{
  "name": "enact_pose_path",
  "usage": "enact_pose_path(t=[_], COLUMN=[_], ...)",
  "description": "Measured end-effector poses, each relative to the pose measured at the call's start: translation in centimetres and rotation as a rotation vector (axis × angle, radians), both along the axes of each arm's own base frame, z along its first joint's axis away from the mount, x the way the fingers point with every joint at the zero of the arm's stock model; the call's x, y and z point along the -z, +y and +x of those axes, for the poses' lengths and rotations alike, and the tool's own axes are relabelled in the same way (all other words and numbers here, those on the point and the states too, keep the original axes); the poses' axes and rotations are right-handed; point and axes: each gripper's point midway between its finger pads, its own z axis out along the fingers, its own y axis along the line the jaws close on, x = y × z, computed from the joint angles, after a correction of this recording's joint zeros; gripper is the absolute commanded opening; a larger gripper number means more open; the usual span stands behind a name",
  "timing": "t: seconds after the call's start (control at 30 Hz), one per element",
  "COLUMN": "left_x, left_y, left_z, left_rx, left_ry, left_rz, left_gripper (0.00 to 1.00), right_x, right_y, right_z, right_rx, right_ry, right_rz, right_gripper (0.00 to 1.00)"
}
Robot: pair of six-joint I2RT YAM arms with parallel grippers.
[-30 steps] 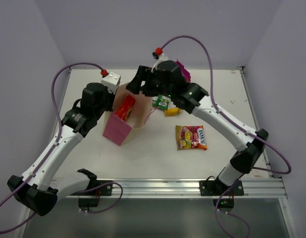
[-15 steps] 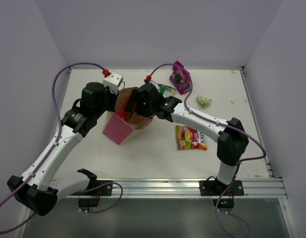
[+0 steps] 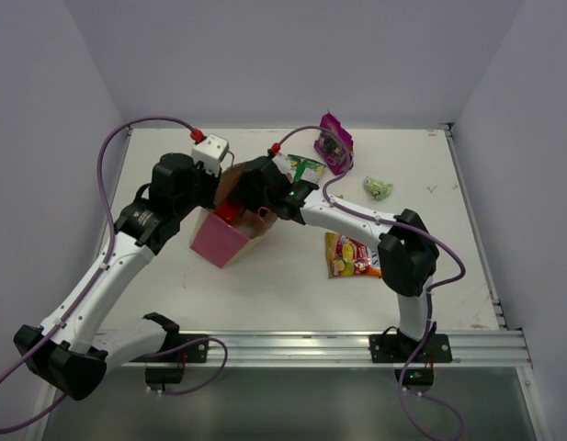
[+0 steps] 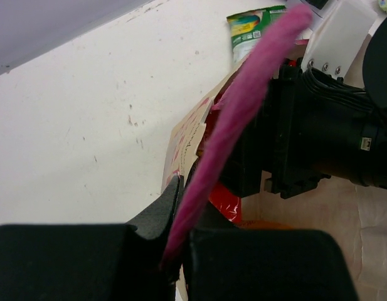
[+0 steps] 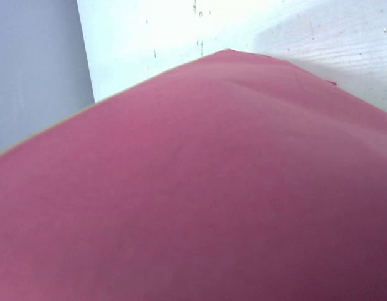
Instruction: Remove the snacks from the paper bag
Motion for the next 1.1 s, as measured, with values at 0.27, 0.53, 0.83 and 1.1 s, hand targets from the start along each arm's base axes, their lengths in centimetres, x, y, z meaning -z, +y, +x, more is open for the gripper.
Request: enact_pose_path(t=[0.27,0.53,0.83,1.1], left_x=[0.0,-0.1,-0.5,-0.5], left_y=[0.1,0.5,1.6,2.4], left_z=[-0.2,-0.1,0.3,0.5], left_rx=[0.000,-0.020,-0.082,-0.123], left_ry=[-0.007,-0.022,-0.045,-0.054], left_rz=[-0.004,0.001,0.021,0.039], left_gripper=[0.00,0.00,0.00,0.00], right_x=[0.5,0.5,-4.2,-9.5], right_y=[-0.1,-0.5,-1.2,-1.4], right_z=[0.7,0.3,-1.0,-2.1], right_rx=[0.038,-0.005,-0.140,-0.248], right_ry=[-0.008,-0.066,-0.219,-0.364], right_rz=[-0.001,-0.006,0.000,0.020], right_gripper=[0.00,0.00,0.00,0.00])
